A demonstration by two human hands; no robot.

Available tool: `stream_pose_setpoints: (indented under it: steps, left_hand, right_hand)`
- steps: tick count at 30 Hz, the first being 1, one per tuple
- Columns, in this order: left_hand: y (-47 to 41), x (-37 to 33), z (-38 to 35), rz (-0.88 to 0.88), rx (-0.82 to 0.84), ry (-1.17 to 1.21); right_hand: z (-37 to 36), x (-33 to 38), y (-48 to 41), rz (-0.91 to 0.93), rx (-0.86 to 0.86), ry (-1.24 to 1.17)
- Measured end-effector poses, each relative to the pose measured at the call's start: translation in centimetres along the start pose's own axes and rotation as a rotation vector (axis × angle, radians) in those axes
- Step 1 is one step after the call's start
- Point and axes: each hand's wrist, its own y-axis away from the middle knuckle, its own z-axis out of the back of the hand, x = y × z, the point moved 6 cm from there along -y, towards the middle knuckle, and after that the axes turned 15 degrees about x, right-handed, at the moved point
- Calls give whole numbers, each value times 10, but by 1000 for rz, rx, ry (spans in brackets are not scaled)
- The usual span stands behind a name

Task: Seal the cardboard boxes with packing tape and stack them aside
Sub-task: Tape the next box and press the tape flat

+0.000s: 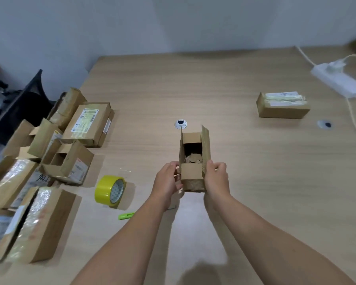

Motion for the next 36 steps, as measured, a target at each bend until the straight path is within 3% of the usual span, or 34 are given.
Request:
stream_pose_setpoints:
  steps: [14, 22, 29, 33, 36]
  left_hand:
    - [3, 50, -28, -35, -33, -418]
    - [7, 54, -26, -49, -66, -375]
    - [8, 56, 8, -3, -98, -266]
    - [13, 40, 41, -45, -153, -342]
    - [12, 16, 80, -102, -231, -428]
  right_hand:
    - [25, -44, 18, 68, 238, 37]
    - [25, -58, 15, 48, 246, -99]
    - [31, -71, 18, -7, 125, -271]
    - [43, -97, 24, -123, -15, -136]
    - [34, -127, 23, -291, -23, -97]
